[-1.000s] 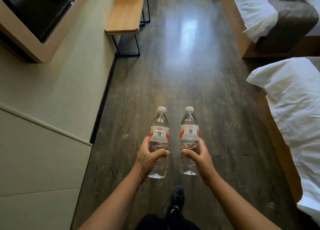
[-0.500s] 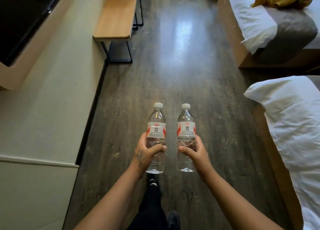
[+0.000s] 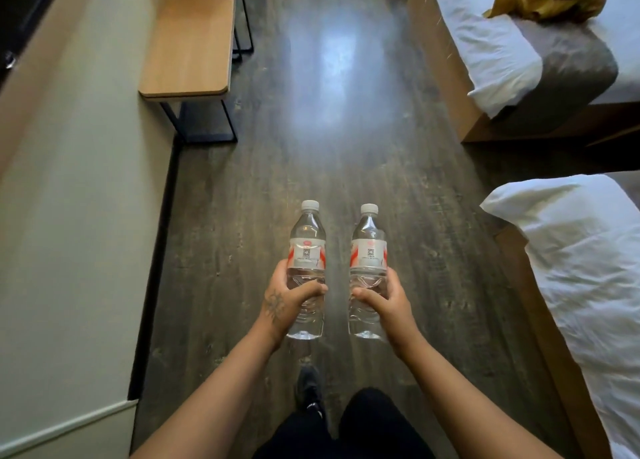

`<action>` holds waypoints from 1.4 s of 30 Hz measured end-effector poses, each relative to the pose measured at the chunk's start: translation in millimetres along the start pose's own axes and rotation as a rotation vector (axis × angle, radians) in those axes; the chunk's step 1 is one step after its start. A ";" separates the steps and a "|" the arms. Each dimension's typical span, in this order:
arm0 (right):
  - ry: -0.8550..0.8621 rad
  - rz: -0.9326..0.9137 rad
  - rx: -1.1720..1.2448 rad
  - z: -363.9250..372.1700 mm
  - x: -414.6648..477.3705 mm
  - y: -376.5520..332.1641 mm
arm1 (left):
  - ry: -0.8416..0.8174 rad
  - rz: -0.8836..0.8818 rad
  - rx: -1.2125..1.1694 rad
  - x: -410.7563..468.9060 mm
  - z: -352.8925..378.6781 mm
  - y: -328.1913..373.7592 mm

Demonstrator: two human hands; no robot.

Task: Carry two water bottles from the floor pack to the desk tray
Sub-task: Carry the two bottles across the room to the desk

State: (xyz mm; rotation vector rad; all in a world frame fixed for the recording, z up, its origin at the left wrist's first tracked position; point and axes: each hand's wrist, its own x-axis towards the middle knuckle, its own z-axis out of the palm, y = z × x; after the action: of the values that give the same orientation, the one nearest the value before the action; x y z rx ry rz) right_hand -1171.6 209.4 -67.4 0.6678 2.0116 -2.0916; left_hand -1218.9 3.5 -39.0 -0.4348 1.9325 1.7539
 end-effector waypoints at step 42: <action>-0.088 -0.025 -0.031 17.3 618.5 -291.3 | 0.015 0.042 -0.062 555.5 23.5 376.0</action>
State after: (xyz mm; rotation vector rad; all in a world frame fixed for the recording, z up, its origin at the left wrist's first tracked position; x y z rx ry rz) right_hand -1844.6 331.1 -65.3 0.5389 2.0105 -2.0608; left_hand -1879.4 123.0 -34.4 -0.4335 1.9147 1.8461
